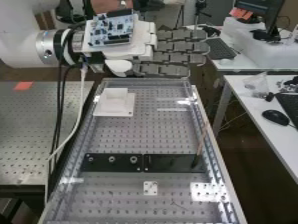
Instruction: Grab the chopstick and place it in the clear container
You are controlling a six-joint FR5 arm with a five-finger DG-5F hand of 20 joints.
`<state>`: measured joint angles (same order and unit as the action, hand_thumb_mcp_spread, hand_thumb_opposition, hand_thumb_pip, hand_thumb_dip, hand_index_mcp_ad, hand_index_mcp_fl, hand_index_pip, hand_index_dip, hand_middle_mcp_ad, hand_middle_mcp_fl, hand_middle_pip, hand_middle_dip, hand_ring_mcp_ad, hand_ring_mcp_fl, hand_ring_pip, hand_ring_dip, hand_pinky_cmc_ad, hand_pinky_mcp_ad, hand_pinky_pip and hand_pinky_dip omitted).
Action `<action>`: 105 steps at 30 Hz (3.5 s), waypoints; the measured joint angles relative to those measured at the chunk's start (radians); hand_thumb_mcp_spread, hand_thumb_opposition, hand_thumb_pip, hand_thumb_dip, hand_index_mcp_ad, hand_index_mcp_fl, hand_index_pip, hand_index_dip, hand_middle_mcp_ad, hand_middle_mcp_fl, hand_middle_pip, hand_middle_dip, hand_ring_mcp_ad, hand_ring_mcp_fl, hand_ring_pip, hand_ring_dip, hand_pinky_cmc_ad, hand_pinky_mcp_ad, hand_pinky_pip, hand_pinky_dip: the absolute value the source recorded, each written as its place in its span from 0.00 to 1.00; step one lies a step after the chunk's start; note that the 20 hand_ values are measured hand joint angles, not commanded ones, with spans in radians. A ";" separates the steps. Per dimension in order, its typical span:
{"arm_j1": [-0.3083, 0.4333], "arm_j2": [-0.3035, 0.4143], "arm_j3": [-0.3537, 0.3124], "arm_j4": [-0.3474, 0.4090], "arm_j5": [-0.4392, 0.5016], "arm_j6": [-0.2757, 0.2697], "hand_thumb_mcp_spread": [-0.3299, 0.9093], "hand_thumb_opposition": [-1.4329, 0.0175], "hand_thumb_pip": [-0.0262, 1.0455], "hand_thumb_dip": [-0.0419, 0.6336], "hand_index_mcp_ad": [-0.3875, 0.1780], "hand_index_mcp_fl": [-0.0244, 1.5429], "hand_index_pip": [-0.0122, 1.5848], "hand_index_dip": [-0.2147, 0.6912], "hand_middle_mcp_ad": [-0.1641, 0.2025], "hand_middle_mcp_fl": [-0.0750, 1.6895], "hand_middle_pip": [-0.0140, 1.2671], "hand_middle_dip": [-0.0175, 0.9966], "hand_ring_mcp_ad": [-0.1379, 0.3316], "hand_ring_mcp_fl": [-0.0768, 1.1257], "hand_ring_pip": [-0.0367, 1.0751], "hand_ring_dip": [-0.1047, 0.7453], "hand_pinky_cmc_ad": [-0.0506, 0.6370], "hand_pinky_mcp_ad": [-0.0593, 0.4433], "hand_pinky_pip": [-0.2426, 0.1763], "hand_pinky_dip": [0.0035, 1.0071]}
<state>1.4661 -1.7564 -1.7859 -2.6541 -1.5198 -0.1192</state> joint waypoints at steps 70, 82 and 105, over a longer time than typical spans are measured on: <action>-0.041 -0.487 0.213 0.101 0.156 0.587 0.65 0.44 0.72 0.58 0.70 0.37 0.35 0.44 0.64 0.44 0.20 0.58 0.57 0.43 0.08 0.32 0.42 0.32 0.50 0.13; -0.039 -0.497 0.239 0.082 0.162 0.553 0.68 0.42 0.60 0.59 0.66 0.50 0.39 0.44 0.63 0.51 0.18 0.60 0.54 0.47 0.08 0.35 0.53 0.32 0.57 0.13; -0.057 -0.527 0.286 0.049 0.161 0.533 0.72 0.41 0.53 0.58 0.59 0.52 0.42 0.46 0.63 0.52 0.20 0.63 0.48 0.52 0.08 0.37 0.60 0.32 0.60 0.14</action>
<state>1.4094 -2.2831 -1.4994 -2.6054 -1.3586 0.4133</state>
